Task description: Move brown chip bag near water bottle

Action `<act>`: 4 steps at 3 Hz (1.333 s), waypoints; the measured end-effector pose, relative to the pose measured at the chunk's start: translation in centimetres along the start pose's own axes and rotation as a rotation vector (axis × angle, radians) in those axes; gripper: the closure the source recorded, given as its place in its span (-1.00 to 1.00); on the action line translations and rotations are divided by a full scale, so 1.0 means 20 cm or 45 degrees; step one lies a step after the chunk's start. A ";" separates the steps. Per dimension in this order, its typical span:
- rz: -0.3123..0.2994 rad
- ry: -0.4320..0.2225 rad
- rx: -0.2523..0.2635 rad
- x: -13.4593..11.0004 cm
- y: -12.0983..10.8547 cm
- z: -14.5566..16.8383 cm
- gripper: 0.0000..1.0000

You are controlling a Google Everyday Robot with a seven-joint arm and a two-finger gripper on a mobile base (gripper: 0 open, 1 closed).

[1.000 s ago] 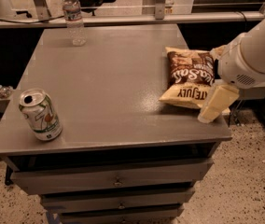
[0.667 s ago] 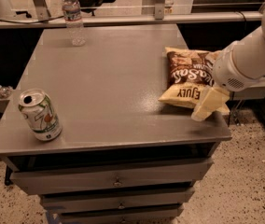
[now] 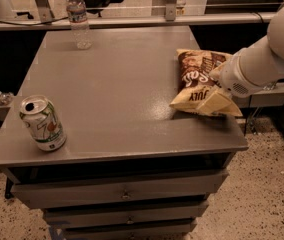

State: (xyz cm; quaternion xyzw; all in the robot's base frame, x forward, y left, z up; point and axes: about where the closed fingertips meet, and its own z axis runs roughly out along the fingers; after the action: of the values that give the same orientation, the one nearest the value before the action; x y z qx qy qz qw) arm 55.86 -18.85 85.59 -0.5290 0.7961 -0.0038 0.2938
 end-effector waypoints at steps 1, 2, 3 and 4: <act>0.017 -0.050 0.002 -0.12 -0.05 0.02 0.27; -0.004 -0.118 0.039 -0.31 -0.15 0.01 0.76; -0.055 -0.222 0.134 -0.59 -0.32 -0.10 1.00; -0.055 -0.222 0.134 -0.59 -0.32 -0.10 1.00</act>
Offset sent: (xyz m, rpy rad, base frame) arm 0.0778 0.0674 0.0700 0.1066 -0.1380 0.0365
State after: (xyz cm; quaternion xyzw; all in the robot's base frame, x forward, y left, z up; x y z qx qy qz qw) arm 63.48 -12.37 94.63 -0.5282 0.7546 -0.0058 0.3893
